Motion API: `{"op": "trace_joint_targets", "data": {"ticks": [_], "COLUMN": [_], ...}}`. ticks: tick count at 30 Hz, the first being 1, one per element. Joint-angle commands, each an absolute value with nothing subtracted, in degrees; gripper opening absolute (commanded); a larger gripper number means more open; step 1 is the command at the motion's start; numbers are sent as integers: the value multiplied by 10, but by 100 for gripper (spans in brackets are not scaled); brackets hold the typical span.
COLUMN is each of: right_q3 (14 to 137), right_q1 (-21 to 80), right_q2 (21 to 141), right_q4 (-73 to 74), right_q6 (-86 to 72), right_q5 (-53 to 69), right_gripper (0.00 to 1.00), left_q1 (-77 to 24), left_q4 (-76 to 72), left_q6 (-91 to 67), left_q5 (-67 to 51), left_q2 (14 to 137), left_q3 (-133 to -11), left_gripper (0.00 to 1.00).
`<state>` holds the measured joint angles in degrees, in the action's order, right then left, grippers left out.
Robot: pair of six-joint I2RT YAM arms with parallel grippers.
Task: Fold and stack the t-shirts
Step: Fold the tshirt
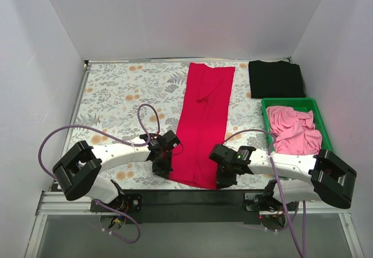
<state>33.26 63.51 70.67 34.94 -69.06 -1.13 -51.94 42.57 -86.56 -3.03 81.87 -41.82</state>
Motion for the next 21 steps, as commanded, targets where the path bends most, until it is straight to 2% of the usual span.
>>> {"op": "trace_joint_targets", "data": {"ticks": [1,8,14,21], "right_q3": [348,375,445,548], "right_q1": [645,642,601,480], "right_q2": [724,713,708,730], "right_q4": [429,477,522,531], "right_q6": [-647,-598,-559,-472], "right_q5": [28,3,-61,-76], "right_gripper": [1,1,1,1], "left_q1": [-539,-545,-506,-408], "left_q4": [497,512,519,523], "left_q6": [-853,-865,-835,-771], "left_q5": [-75,-84,-47,-26], "left_q2": [805,774,822,863], "left_q3": [-395,-397,-512,-630], "left_gripper": [0,0,0,0]}}
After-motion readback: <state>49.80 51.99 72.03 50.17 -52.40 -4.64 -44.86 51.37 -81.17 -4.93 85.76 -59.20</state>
